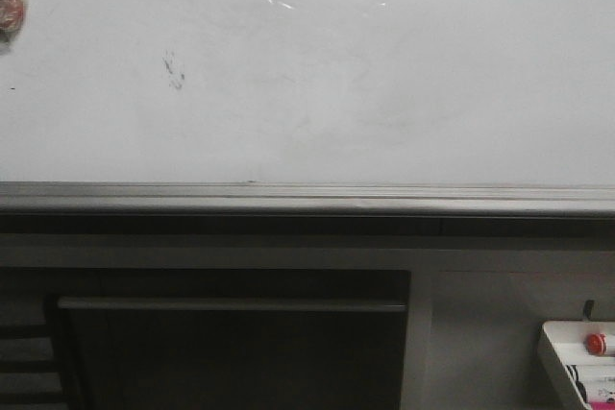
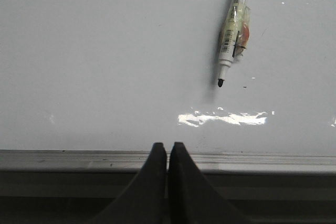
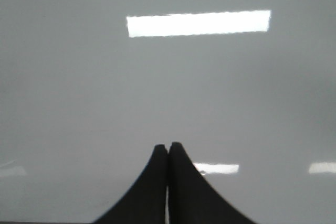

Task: Write number 2 on whiteboard

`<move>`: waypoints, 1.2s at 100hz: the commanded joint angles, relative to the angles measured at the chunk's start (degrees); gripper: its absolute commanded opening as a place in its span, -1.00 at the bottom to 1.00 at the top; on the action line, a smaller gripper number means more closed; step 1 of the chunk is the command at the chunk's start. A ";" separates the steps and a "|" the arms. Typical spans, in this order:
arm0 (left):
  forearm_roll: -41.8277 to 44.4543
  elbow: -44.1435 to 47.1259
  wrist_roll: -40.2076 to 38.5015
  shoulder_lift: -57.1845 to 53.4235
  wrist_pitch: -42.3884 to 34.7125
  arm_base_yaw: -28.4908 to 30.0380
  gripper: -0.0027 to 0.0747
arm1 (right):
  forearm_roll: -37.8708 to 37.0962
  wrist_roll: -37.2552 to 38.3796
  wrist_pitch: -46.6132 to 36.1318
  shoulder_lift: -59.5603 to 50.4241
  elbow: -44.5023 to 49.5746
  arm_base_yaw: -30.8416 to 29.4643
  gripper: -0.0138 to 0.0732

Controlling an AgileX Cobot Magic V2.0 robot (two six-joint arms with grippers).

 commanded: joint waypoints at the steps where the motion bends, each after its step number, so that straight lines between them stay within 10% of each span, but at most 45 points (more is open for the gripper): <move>1: -0.11 1.82 -0.56 -1.57 -4.49 -0.23 -0.98 | -0.32 -0.04 -4.67 -0.45 1.74 0.22 -0.85; 120: -0.11 -0.23 -0.56 -1.57 -8.63 -0.23 -0.98 | -0.32 -0.04 -4.38 -0.45 -0.10 0.22 -0.85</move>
